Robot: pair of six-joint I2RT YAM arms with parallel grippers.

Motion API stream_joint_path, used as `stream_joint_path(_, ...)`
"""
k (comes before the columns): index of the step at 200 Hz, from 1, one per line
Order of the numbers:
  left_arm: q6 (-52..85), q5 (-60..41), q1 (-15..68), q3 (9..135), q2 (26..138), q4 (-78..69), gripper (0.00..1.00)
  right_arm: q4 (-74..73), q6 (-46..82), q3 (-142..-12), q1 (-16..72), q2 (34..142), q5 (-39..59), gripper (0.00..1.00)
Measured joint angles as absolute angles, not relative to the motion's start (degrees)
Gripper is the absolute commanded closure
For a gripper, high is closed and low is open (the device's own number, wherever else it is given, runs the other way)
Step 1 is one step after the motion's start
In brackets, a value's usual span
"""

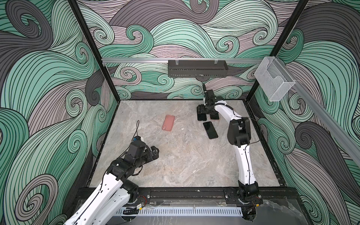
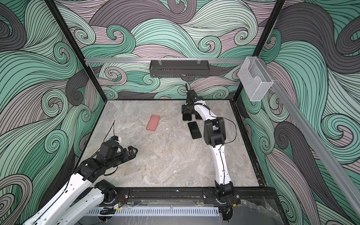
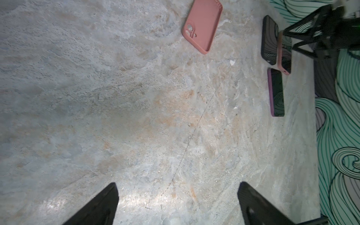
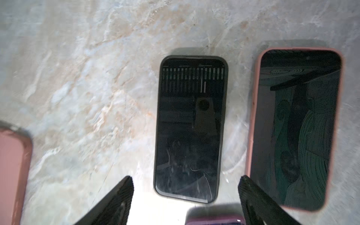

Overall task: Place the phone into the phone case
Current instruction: 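Open the right gripper and lift away while the left gripper reaches for the pink case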

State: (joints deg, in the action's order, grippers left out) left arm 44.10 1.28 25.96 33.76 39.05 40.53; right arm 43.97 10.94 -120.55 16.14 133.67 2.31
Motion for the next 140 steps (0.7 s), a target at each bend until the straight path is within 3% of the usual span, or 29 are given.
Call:
stream_joint_path(73,37.2,5.1,24.0,44.1,59.0,35.1,0.12,37.8,7.0,-88.2,19.8,98.3,6.5,0.14)
stream_joint_path(140,26.9,2.4,17.7,56.5,79.7,27.2,0.35,34.9,8.5,-69.5,21.1,82.8,10.4,0.15)
